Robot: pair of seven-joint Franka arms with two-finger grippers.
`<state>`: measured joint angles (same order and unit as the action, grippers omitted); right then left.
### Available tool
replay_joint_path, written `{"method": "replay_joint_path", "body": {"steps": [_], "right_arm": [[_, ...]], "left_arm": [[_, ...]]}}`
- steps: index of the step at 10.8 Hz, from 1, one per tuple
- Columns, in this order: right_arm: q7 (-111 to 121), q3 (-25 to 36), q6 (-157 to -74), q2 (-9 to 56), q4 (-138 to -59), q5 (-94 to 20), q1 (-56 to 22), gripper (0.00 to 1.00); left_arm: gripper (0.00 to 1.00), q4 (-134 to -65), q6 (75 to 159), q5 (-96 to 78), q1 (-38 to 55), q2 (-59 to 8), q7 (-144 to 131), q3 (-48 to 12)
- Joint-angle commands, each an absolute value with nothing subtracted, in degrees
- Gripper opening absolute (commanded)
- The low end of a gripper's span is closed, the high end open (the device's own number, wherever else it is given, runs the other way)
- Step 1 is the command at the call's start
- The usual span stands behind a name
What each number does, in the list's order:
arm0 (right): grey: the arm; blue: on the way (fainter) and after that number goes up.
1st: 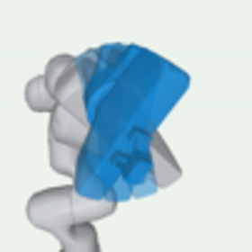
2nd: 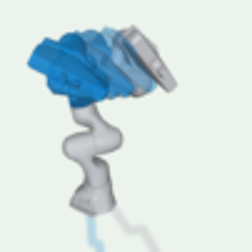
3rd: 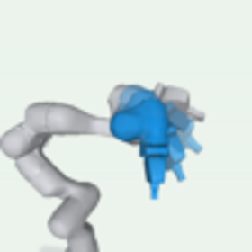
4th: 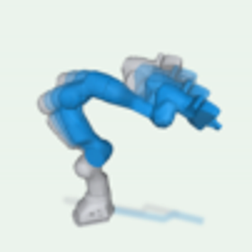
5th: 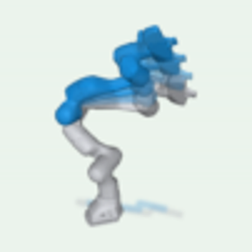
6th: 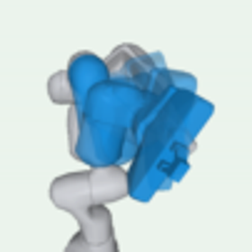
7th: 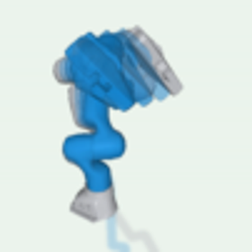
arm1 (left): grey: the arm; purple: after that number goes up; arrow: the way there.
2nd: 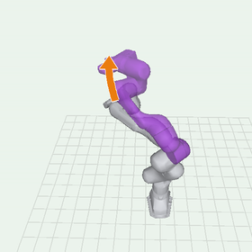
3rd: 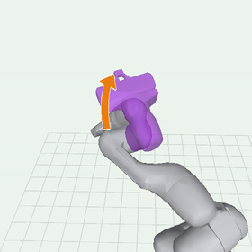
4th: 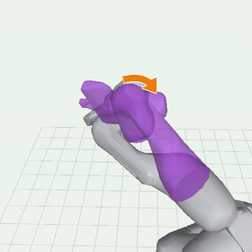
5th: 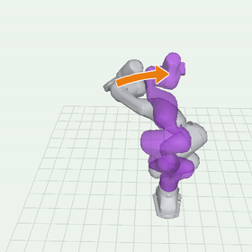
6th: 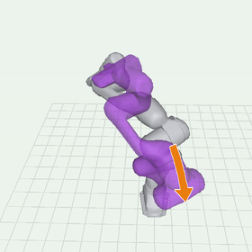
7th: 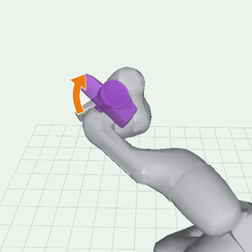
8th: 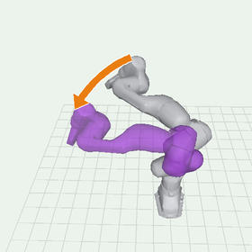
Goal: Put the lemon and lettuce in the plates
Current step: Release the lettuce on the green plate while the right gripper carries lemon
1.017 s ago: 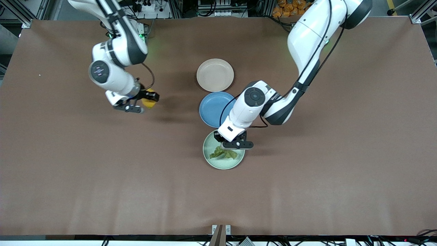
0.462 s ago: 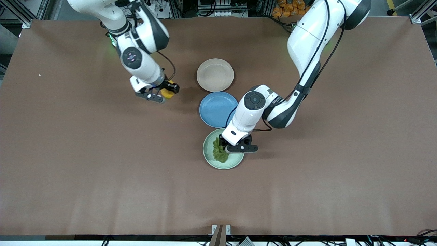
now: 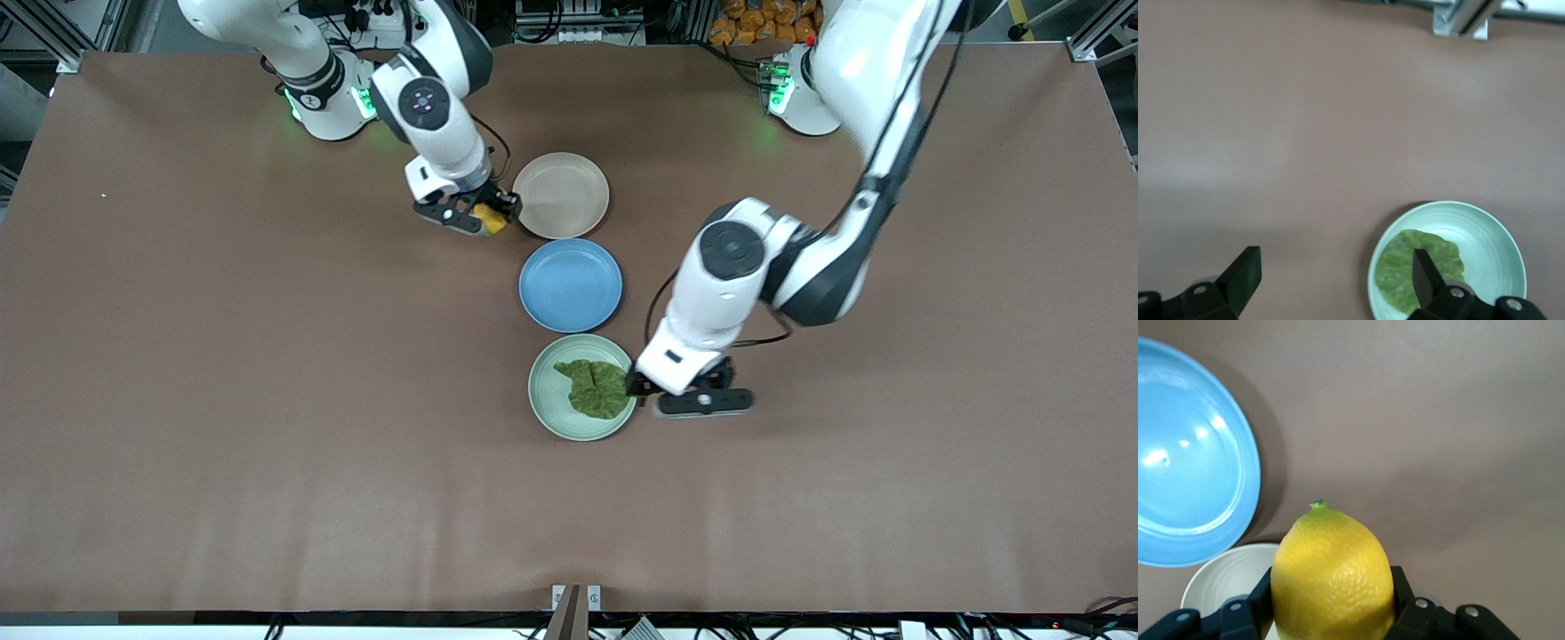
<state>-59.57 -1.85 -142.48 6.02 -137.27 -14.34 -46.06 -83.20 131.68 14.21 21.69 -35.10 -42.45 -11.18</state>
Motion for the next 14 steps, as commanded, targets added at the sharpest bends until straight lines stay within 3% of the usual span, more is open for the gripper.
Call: {"method": "replay_joint_path", "body": {"steps": [1,4,5,6,7,11,14], "right_arm": [[-67.03,-1.49,-145.27,11.23,-133.43,-15.21,-51.57,0.0],[-72.41,-1.58,-152.03,15.54,-132.11,-15.29,-55.62,0.0],[-73.47,-1.58,-153.53,17.04,-131.49,-15.29,-56.85,0.07],[-74.17,-1.58,-154.15,18.44,-130.88,-15.29,-57.39,0.35],[-75.57,-1.58,-155.2,19.68,-130.26,-15.29,-58.18,0.99],[-76.73,-1.23,-155.48,20.13,-128.68,-15.21,-57.93,1.0],[-71.92,-1.05,-149.09,20.04,-124.38,-15.03,-51.18,1.0]], "left_arm": [[1.0,-85.17,125.26,15.38,19.08,-28.23,-41.66,-11.34],[1.0,-85.17,118.76,14.94,15.39,-22.6,-41.49,-11.78],[1.0,-85.17,118.13,14.94,15.29,-21.28,-40.18,-11.43],[1.0,-85.17,116.3,14.94,14.77,-19.88,-39.82,-11.34],[1.0,-85.08,114.45,14.85,13.37,-18.65,-39.21,-11.51],[1.0,-85.08,109.09,8.03,6.79,-14.07,-27.79,-11.69],[1.0,-84.99,106.0,6.59,4.5,-12.05,-22.09,-11.34]]}}
